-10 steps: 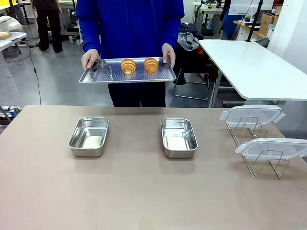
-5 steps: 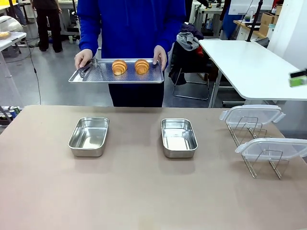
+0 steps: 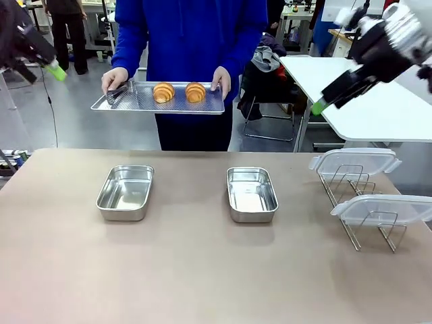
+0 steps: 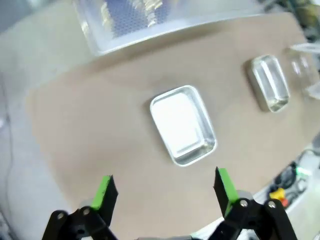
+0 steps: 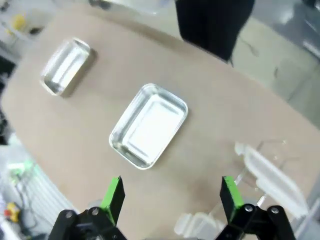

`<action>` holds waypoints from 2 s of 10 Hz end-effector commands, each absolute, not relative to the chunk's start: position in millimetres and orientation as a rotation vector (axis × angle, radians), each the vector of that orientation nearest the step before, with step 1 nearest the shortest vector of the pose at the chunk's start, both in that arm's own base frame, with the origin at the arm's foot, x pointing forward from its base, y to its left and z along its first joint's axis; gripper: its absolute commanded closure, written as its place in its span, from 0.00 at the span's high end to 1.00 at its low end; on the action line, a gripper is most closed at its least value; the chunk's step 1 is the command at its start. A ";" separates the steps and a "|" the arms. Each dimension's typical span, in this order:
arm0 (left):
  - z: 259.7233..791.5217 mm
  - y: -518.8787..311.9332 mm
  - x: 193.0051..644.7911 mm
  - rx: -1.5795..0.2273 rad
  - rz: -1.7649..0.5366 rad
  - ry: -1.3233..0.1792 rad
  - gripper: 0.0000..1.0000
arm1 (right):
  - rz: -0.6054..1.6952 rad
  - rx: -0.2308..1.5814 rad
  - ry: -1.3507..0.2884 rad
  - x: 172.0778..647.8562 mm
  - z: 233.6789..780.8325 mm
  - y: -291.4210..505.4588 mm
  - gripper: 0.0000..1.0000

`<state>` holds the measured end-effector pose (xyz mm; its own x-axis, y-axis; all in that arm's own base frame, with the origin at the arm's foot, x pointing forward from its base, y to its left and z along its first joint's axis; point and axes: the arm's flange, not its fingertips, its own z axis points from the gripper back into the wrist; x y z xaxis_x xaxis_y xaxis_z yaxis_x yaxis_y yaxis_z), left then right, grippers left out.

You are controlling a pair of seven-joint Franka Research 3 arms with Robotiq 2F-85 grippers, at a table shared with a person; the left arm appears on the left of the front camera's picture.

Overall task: Place the bread in airtight containers.
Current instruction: Lift both Airtight Container.

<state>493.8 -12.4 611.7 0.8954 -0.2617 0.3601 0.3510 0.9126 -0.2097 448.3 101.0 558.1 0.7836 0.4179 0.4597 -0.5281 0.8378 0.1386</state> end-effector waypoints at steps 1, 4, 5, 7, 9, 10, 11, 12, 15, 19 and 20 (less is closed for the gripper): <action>594.4 -12.8 494.7 -0.233 -0.122 -0.269 1.00 | 0.352 0.199 -0.318 452.8 531.4 127.9 1.00; 540.3 -16.0 479.4 -0.228 -0.031 -0.331 1.00 | 0.257 0.178 -0.301 453.0 468.9 149.2 1.00; 569.5 -6.9 499.1 -0.224 -0.066 -0.273 1.00 | 0.327 0.161 -0.300 448.8 498.4 142.0 1.00; 569.5 -6.9 499.1 -0.224 -0.066 -0.273 1.00 | 0.327 0.161 -0.300 448.8 498.4 142.0 1.00; 560.7 -9.8 495.1 -0.227 -0.050 -0.284 1.00 | 0.297 0.176 -0.294 449.2 488.6 145.0 1.00; 532.8 -21.0 499.5 -0.211 -0.104 -0.238 1.00 | 0.267 0.135 -0.290 456.0 468.8 160.5 1.00; 520.5 -26.0 495.2 -0.187 -0.137 -0.244 1.00 | 0.246 0.094 -0.296 459.6 456.5 169.3 1.00; 503.2 -30.9 487.6 -0.174 -0.165 -0.238 1.00 | 0.235 0.079 -0.289 459.7 443.2 174.2 1.00; 454.0 -48.4 485.9 -0.118 -0.223 -0.174 1.00 | 0.171 0.071 -0.297 462.6 406.9 190.8 1.00; 401.0 -72.7 494.9 -0.108 -0.229 -0.182 1.00 | 0.148 0.039 -0.280 462.3 370.1 202.7 1.00; 393.6 -76.0 499.1 -0.116 -0.229 -0.172 1.00 | 0.154 0.041 -0.276 463.5 362.7 206.2 1.00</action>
<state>496.2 -73.7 399.1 0.9569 -0.2310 0.1761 0.2523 0.9614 -0.1098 462.3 193.7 369.6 0.9543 0.1694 0.2462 -0.1857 0.9816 0.0446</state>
